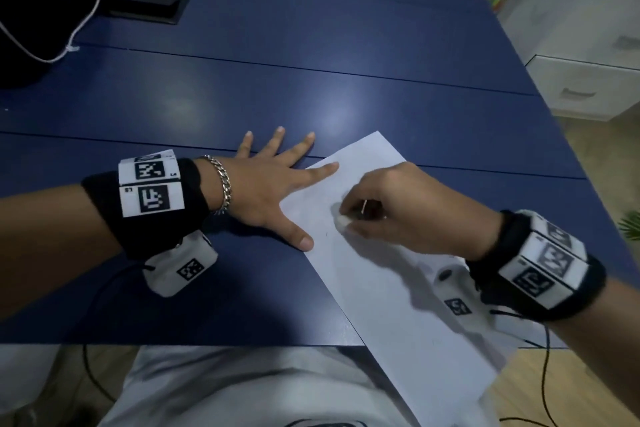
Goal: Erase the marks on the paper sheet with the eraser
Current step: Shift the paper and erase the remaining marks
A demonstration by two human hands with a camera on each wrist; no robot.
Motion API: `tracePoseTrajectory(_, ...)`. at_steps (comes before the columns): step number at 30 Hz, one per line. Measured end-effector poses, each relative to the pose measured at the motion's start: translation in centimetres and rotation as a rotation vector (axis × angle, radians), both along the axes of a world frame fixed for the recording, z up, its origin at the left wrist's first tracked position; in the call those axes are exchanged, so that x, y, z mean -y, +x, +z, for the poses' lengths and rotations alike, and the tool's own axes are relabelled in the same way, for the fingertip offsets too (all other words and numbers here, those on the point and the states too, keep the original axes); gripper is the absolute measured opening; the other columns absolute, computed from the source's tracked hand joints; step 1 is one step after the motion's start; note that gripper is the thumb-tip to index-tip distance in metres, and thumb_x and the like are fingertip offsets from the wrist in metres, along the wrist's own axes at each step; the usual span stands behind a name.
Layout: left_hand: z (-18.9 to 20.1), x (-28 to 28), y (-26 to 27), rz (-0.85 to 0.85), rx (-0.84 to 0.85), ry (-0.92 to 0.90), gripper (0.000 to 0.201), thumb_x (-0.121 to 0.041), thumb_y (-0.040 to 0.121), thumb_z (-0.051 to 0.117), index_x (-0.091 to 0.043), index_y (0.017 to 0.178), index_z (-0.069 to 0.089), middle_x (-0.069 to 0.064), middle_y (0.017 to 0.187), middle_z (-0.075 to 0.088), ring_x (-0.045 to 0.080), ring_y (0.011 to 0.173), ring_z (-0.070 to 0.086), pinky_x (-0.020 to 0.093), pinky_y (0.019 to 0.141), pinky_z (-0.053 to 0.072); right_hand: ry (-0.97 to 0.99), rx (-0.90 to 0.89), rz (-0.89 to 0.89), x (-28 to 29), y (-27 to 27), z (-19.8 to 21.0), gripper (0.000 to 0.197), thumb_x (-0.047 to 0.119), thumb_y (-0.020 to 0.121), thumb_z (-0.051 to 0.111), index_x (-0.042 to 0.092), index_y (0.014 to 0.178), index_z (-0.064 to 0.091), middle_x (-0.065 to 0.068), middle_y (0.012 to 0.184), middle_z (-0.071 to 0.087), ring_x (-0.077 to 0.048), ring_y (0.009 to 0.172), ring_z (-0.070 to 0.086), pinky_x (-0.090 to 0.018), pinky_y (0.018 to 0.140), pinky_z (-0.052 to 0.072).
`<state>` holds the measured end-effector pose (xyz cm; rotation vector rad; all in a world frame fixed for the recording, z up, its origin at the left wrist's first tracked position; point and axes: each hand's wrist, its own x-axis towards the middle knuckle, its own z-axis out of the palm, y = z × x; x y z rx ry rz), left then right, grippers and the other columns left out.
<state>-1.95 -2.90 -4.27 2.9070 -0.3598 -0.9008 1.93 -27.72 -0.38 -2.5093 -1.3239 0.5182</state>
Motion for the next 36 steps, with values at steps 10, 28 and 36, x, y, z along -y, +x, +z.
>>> tracePoseTrajectory(10, -0.5, -0.1, 0.3, 0.002, -0.007, 0.020, 0.129, -0.103, 0.059, 0.057, -0.067, 0.150, -0.027, -0.009, 0.164, -0.047, 0.039, 0.153, -0.038, 0.076, 0.118, -0.017, -0.120, -0.183, 0.175, -1.9, -2.1, -0.1, 0.009, 0.028, 0.084, 0.077, 0.021, 0.091, 0.078, 0.002, 0.080, 0.074, -0.015, 0.071, 0.068, -0.026, 0.069, 0.054)
tracePoseTrajectory(28, 1.2, -2.2, 2.0, -0.020, 0.066, -0.183, 0.144, -0.080, 0.068, 0.081, -0.047, 0.162, -0.022, -0.017, 0.176, -0.007, 0.027, 0.163, -0.008, 0.060, 0.130, 0.002, -0.045, -0.065, -0.237, 8.9, -2.0, 1.6, 0.017, 0.031, 0.085, 0.084, 0.042, 0.095, 0.075, 0.023, 0.096, 0.069, -0.001, 0.085, 0.069, -0.018, 0.071, 0.055)
tracePoseTrajectory(36, 2.4, -0.2, 3.1, 0.264, 0.173, -0.028, 0.116, -0.068, 0.061, 0.092, -0.020, 0.147, 0.030, 0.006, 0.126, 0.045, 0.032, 0.108, 0.059, 0.047, 0.095, 0.055, 0.044, -0.067, -0.454, 11.4, -8.0, -1.0, 0.015, 0.033, 0.083, 0.082, 0.044, 0.087, 0.073, 0.025, 0.098, 0.066, 0.000, 0.079, 0.069, -0.013, 0.062, 0.052)
